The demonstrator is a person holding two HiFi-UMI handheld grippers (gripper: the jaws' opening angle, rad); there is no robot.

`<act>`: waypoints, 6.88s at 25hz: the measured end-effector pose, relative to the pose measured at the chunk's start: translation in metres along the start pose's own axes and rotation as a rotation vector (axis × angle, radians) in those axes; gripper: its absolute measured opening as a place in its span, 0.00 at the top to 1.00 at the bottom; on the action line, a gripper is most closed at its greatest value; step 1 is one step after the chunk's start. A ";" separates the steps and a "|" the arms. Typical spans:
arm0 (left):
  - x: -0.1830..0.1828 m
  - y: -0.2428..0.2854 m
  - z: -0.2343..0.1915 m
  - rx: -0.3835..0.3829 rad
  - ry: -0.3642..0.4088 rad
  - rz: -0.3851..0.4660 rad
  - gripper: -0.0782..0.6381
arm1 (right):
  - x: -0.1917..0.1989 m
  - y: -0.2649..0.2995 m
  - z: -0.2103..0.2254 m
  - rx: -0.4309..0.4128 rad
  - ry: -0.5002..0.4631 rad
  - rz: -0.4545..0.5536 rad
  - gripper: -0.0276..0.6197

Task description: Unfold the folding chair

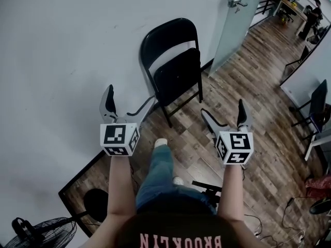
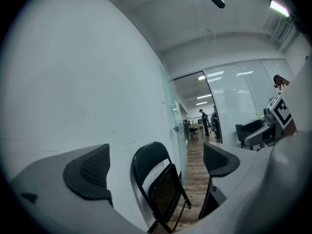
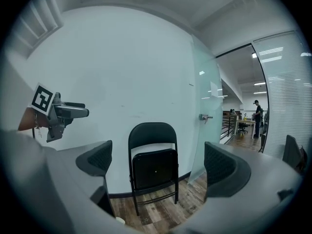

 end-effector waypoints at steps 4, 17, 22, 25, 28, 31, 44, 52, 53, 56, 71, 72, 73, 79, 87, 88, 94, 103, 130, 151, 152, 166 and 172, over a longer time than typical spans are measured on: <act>0.005 0.037 -0.019 0.008 -0.009 0.003 0.09 | -0.006 0.035 0.005 0.004 -0.013 -0.005 0.08; 0.023 0.199 -0.095 0.125 -0.021 -0.021 0.10 | -0.029 0.199 0.024 0.060 0.004 -0.035 0.08; 0.053 0.257 -0.111 0.193 -0.086 -0.085 0.10 | -0.024 0.265 0.025 0.080 0.026 -0.082 0.08; 0.078 0.281 -0.115 0.233 -0.109 -0.133 0.10 | -0.009 0.302 0.023 0.088 0.064 -0.116 0.08; 0.110 0.296 -0.116 0.253 -0.144 -0.176 0.10 | 0.019 0.330 0.018 0.080 0.152 -0.142 0.08; 0.130 0.305 -0.117 0.270 -0.201 -0.211 0.10 | 0.045 0.353 0.013 0.064 0.275 -0.154 0.10; 0.169 0.313 -0.120 0.331 -0.266 -0.294 0.10 | 0.157 0.456 -0.013 -0.080 0.636 -0.287 0.30; 0.173 0.321 -0.124 0.327 -0.253 -0.303 0.10 | 0.192 0.497 -0.012 -0.061 0.825 -0.359 0.62; 0.174 0.321 -0.124 0.326 -0.253 -0.306 0.10 | 0.196 0.501 -0.012 -0.056 0.845 -0.376 0.65; 0.175 0.322 -0.123 0.325 -0.247 -0.313 0.10 | 0.206 0.512 -0.012 -0.037 0.901 -0.413 0.73; 0.181 0.331 -0.119 0.286 -0.214 -0.329 0.10 | 0.210 0.516 -0.012 -0.058 0.929 -0.382 0.75; 0.180 0.332 -0.119 0.284 -0.208 -0.322 0.10 | 0.210 0.515 -0.012 -0.057 0.931 -0.380 0.75; 0.178 0.333 -0.119 0.283 -0.203 -0.317 0.10 | 0.211 0.514 -0.011 -0.056 0.934 -0.379 0.75; 0.175 0.342 -0.117 0.284 -0.192 -0.321 0.17 | 0.212 0.505 -0.008 -0.056 0.944 -0.376 0.75; 0.172 0.337 -0.126 0.163 -0.257 -0.298 0.56 | 0.212 0.490 -0.001 -0.065 0.958 -0.369 0.75; 0.171 0.336 -0.124 0.157 -0.256 -0.297 0.58 | 0.212 0.488 0.000 -0.065 0.960 -0.368 0.75; 0.164 0.326 -0.111 0.164 -0.231 -0.318 0.67 | 0.213 0.470 0.007 -0.066 0.973 -0.363 0.75; 0.142 0.320 -0.078 0.305 -0.204 -0.321 0.64 | 0.217 0.431 0.023 -0.063 0.990 -0.352 0.75; 0.090 0.326 0.048 0.344 0.012 -0.361 0.69 | 0.238 0.326 0.070 -0.089 1.080 -0.327 0.73; 0.094 0.313 0.063 0.361 -0.064 -0.318 0.70 | 0.243 0.282 0.070 -0.121 0.981 -0.255 0.81; 0.094 0.313 0.064 0.364 -0.065 -0.320 0.70 | 0.241 0.284 0.069 -0.119 0.999 -0.248 0.77; 0.091 0.298 0.088 0.392 -0.054 -0.315 0.70 | 0.248 0.303 0.072 0.096 0.890 -0.384 0.60; 0.093 0.295 0.095 0.401 -0.069 -0.320 0.70 | 0.257 0.282 0.082 0.058 0.915 -0.396 0.60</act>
Point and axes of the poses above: the fingertips, and each gripper's own axes: y forward along the fingers, z to its right, x out of its underside, the point moved 6 cm from there along -y, backward along the fingers, and after that the axes turned 3 degrees about z, right-handed, at the moved point
